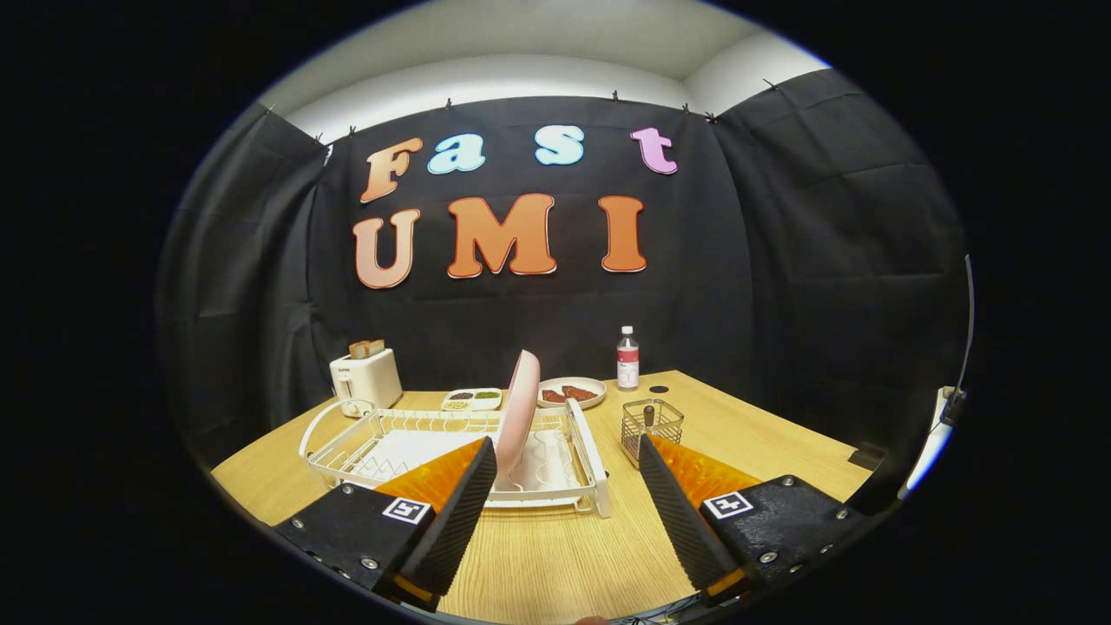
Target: Take the plate from the dish rack, then take the spoon from the basket and place it into the plate.
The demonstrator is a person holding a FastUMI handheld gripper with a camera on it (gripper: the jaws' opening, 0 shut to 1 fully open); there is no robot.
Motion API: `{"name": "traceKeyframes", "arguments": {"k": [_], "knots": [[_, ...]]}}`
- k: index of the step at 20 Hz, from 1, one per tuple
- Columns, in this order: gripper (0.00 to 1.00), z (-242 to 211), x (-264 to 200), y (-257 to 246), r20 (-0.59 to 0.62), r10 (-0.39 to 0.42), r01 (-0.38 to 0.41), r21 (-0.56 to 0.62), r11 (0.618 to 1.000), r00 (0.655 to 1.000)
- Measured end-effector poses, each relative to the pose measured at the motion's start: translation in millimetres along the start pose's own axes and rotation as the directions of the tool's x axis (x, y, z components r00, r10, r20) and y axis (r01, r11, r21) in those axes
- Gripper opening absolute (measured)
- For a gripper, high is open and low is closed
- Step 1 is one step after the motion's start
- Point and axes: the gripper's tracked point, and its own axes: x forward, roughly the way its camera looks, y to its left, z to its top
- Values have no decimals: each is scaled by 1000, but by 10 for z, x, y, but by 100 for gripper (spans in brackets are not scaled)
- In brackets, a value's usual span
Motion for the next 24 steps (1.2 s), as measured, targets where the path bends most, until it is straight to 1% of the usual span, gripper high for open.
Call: {"name": "traceKeyframes", "arguments": {"k": [4, 8, 12, 15, 20, 22, 24], "knots": [[98, -52, 115, 44, -18, -7, 7, -23, 1000, 1000], [98, -25, 297, 179, -25, 6, -7, -48, 999, 1000], [98, 74, 576, 344, -29, 17, -19, -65, 998, 999], [98, 121, 884, 435, -55, 11, -16, -82, 996, 998], [98, 143, 1367, 627, -134, 24, -39, -108, 993, 991], [98, 61, 1540, 698, -199, 34, -53, -91, 994, 979], [99, -26, 1679, 721, -253, 24, -43, -70, 997, 967]]}}
